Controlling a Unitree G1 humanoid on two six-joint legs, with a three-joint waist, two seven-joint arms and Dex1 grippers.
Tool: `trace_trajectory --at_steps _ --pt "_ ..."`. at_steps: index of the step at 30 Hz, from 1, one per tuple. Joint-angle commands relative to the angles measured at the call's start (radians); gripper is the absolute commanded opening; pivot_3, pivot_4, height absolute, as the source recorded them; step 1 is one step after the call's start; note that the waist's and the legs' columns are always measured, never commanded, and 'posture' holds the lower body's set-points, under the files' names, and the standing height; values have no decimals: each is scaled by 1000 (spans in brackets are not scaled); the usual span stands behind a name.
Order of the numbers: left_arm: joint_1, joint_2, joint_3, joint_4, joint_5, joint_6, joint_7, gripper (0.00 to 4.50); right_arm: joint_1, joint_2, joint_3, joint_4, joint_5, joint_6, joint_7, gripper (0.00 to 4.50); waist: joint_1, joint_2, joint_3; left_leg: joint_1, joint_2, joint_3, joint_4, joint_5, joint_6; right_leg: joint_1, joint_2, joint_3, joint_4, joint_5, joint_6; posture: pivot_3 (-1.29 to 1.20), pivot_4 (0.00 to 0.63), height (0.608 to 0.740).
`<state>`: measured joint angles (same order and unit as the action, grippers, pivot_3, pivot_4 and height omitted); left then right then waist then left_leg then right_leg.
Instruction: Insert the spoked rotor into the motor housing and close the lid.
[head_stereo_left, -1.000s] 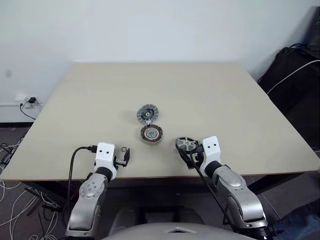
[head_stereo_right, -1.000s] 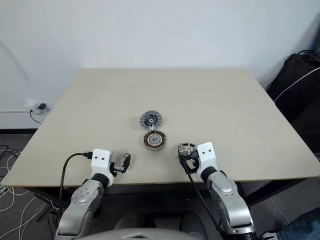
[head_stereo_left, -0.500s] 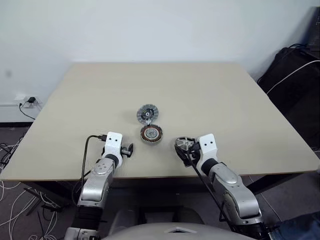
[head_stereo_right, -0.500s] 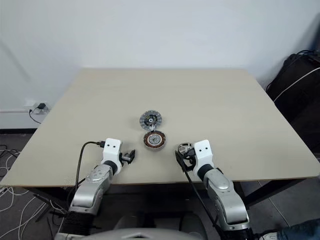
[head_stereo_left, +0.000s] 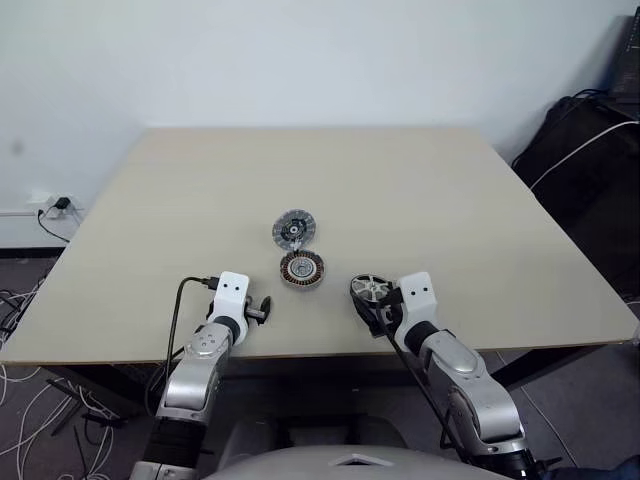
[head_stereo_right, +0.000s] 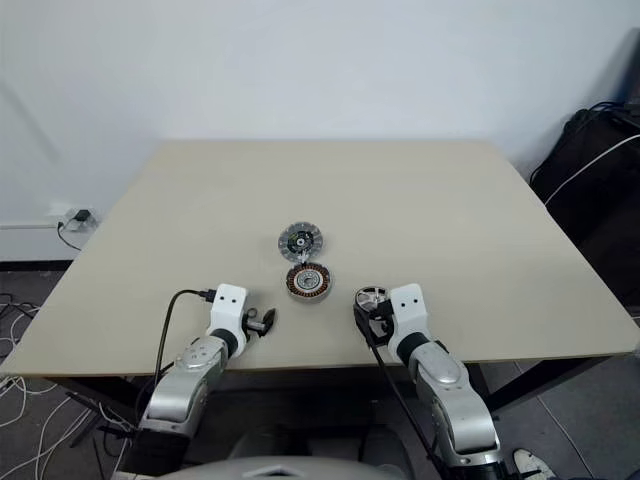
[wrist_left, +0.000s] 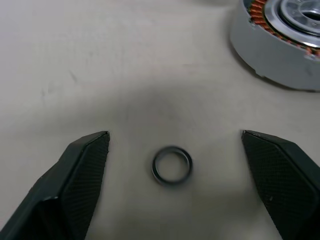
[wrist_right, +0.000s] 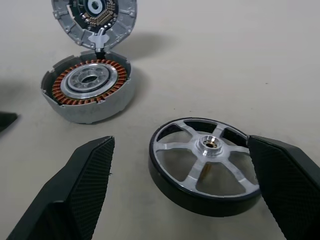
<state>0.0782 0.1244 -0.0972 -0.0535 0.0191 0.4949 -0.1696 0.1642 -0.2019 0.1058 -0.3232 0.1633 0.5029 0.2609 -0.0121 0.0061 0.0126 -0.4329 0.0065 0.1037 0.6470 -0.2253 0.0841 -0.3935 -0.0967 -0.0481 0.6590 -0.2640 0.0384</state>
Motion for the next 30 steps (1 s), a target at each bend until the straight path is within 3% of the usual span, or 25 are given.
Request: trace_trajectory --at_steps 1,9,20,30 --pt "55 12 -25 -18 15 45 1 3315 -15 -1 -16 -32 0 -23 -3 4500 0 1 -1 0 0 0 0 0 0 0 0 0 0 0 0 0 0 740" --pt "72 13 -8 -38 25 44 45 789 -33 -2 -8 -14 0 -23 7 4500 -2 3 -2 1 0 0 0 0 0 0 0 0 0 0 0 0 0 740" --pt "36 -12 27 -111 -32 -50 39 759 -30 -1 -11 -9 1 -30 6 4500 -2 1 0 2 1 0 -1 0 0 0 0 0 1 0 0 0 0 740" --pt "-160 -50 -16 -70 -66 -43 -22 759 -41 4 -7 -3 1 -34 6 4500 10 -3 3 -2 -1 0 0 0 0 -1 -1 -1 -1 0 0 0 0 740"
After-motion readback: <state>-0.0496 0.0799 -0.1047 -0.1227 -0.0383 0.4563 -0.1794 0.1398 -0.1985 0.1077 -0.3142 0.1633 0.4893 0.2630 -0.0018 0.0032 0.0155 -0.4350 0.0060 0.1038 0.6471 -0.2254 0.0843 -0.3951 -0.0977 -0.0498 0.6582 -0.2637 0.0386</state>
